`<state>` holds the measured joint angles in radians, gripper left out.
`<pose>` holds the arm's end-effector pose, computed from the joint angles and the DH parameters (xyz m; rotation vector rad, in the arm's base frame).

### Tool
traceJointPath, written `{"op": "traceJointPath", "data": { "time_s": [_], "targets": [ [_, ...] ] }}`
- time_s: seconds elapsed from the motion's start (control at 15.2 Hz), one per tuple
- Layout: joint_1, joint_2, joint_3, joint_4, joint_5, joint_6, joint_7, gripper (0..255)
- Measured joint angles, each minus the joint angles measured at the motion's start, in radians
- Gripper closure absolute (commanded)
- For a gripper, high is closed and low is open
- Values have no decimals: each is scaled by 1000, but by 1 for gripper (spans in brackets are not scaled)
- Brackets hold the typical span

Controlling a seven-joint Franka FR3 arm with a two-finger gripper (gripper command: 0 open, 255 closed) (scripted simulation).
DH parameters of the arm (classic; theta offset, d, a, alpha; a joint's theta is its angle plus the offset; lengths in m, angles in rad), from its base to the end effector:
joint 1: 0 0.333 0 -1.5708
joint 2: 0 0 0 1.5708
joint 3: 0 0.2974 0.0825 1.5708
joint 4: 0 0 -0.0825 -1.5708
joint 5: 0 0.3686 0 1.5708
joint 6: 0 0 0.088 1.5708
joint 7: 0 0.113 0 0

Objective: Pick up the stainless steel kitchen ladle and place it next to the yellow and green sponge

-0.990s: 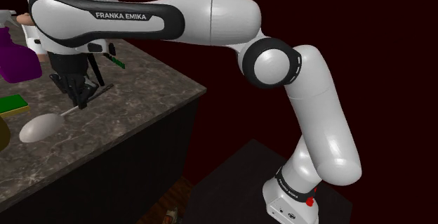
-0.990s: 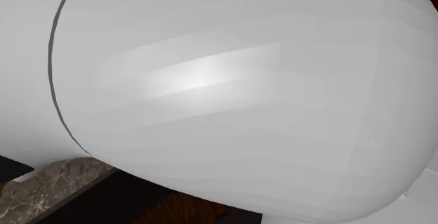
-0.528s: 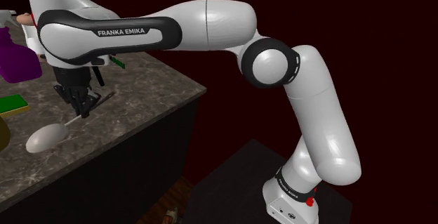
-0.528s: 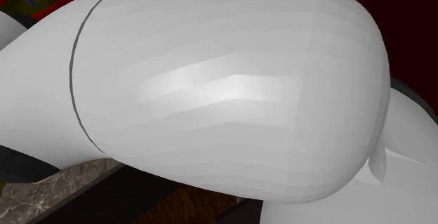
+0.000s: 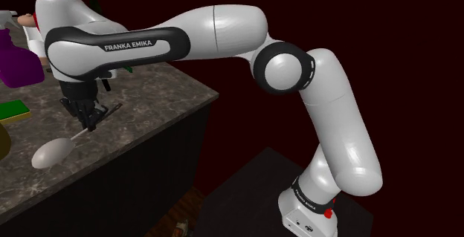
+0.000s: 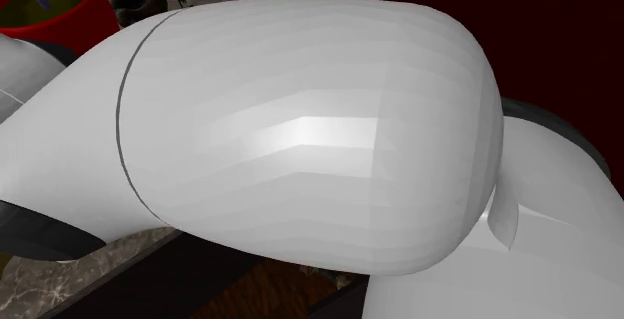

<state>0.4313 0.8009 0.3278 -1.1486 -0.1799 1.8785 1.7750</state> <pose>0.5782 0.4371 0.3201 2.7072 -1.5652 -0.1120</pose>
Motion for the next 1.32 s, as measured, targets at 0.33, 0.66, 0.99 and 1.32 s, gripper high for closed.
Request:
{"op": "traceJointPath", "data": {
  "time_s": [0.33,0.66,0.99,1.32],
  "targets": [
    [0,0,0,-1,0,1,0,0],
    [0,0,0,-1,0,1,0,0],
    [8,-10,3,102,6,-108,-8,0],
    [8,-14,4,106,7,-117,-8,0]
  ]
}}
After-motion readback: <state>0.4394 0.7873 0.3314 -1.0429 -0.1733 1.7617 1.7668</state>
